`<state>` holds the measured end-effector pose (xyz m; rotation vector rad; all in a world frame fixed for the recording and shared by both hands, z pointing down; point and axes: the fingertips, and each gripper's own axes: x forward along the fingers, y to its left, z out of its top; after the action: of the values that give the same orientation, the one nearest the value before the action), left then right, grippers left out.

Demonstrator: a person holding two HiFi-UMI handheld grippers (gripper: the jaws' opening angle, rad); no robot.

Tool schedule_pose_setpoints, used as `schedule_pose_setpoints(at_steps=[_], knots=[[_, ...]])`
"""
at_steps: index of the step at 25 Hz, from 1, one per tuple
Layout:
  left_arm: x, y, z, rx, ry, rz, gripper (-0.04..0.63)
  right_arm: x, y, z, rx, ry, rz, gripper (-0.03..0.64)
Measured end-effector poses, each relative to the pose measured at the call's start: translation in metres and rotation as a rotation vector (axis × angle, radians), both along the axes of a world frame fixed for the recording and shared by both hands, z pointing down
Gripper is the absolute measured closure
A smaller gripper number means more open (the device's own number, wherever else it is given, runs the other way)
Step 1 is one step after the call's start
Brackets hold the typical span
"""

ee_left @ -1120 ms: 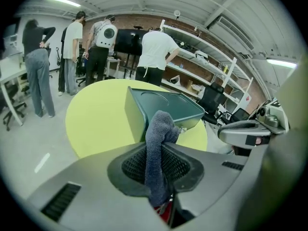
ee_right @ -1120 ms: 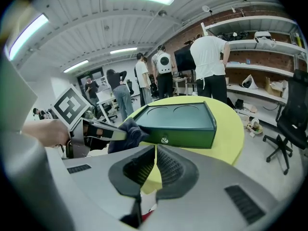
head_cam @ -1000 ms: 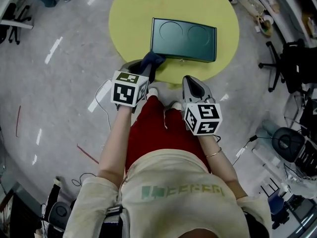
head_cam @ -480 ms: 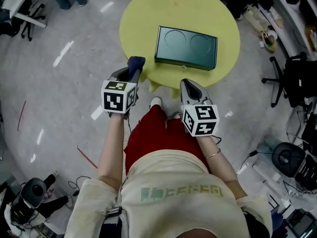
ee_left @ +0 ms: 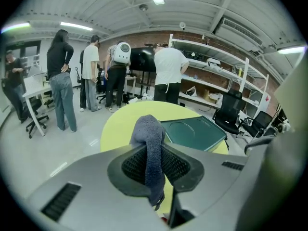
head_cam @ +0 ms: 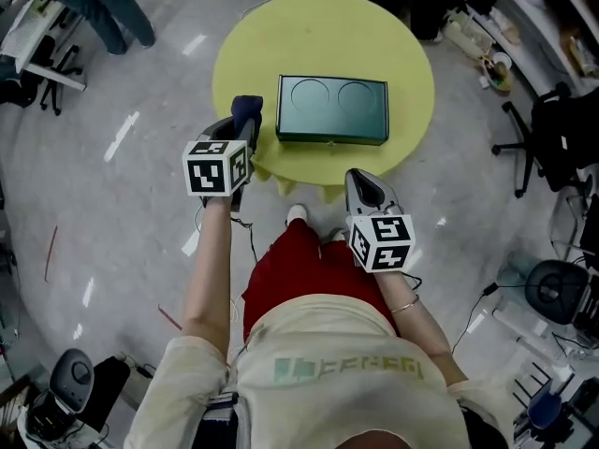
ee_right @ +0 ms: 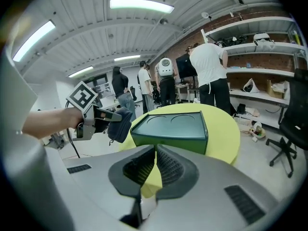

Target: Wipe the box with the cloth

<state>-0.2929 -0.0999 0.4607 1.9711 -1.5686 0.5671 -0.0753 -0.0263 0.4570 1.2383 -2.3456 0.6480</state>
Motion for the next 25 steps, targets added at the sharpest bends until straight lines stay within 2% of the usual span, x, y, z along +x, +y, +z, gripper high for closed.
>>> schedule_pose_setpoints(at_steps=[6, 14, 18, 25], knots=[[0.002, -0.077, 0.008, 0.025, 0.044, 0.014, 0.529, 0.007, -0.025, 0.009, -0.030, 0.029, 0.080, 0.578], [-0.005, -0.156, 0.034, -0.011, 0.124, 0.043, 0.529, 0.000, -0.060, 0.026, -0.080, 0.056, 0.158, 0.578], [0.008, -0.162, 0.047, -0.031, 0.168, 0.050, 0.529, 0.007, -0.061, 0.035, -0.103, 0.068, 0.171, 0.578], [0.016, -0.136, 0.053, -0.036, 0.225, 0.010, 0.531, 0.011, -0.052, 0.043, -0.112, 0.065, 0.147, 0.578]])
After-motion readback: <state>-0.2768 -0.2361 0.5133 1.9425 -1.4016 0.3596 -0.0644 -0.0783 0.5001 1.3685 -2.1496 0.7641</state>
